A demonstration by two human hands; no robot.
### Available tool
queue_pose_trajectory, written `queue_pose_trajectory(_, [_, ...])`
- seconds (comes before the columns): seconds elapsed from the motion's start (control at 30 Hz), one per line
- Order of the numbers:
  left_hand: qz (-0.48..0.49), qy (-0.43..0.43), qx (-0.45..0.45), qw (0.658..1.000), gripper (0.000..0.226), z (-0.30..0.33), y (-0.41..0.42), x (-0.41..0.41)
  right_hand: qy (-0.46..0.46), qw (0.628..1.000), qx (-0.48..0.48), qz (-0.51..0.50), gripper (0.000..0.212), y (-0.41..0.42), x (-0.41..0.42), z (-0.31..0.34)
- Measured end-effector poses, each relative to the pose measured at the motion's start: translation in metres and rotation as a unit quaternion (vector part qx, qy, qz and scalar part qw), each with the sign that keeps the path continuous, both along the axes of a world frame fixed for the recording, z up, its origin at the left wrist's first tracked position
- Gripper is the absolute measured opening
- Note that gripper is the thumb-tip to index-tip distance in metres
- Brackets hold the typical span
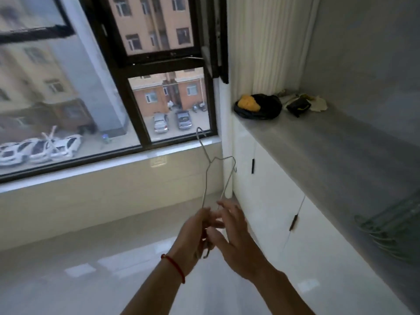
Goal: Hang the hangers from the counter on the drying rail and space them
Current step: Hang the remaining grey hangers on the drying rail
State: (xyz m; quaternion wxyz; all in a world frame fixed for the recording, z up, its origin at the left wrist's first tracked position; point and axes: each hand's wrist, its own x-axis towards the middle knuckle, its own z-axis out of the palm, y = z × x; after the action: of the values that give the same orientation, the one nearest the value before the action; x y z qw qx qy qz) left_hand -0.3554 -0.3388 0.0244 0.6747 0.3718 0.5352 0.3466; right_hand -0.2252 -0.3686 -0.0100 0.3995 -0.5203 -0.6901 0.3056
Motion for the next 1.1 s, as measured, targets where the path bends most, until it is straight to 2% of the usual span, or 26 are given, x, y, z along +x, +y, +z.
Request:
queue_pose_trajectory(0.13, [0.090, 0.004, -0.038, 0.995, 0.045, 0.006, -0.052, -0.069, 0.061, 0.997, -0.001, 0.047, 0.043, -0.020, -0.043, 0.010])
queue_pose_trajectory(0.37, [0.231, 0.020, -0.006, 0.973, 0.050, 0.035, -0.149, -0.187, 0.095, 0.982, 0.002, 0.165, 0.050, -0.046, -0.142, 0.029])
queue_pose_trajectory(0.53, [0.319, 0.008, 0.035, 0.947, 0.055, 0.058, -0.208, -0.276, 0.171, 0.953, -0.040, 0.246, 0.037, -0.067, -0.233, 0.060])
queue_pose_trajectory(0.73, [0.364, 0.009, 0.093, 0.927, 0.058, 0.079, -0.260, -0.394, 0.215, 0.929, -0.068, 0.292, 0.035, -0.098, -0.351, 0.088])
queue_pose_trajectory(0.8, [0.368, 0.011, 0.107, 0.924, 0.057, 0.087, -0.276, -0.436, 0.215, 0.930, -0.058, 0.294, 0.036, -0.110, -0.396, 0.096])
queue_pose_trajectory(0.93, [0.375, 0.018, 0.123, 0.919, 0.058, 0.111, -0.297, -0.524, 0.223, 0.931, -0.059, 0.281, 0.021, -0.134, -0.486, 0.102])
queue_pose_trajectory(1.1, [0.377, 0.036, 0.145, 0.914, 0.062, 0.145, -0.302, -0.627, 0.219, 0.938, -0.046, 0.266, 0.020, -0.161, -0.572, 0.104])
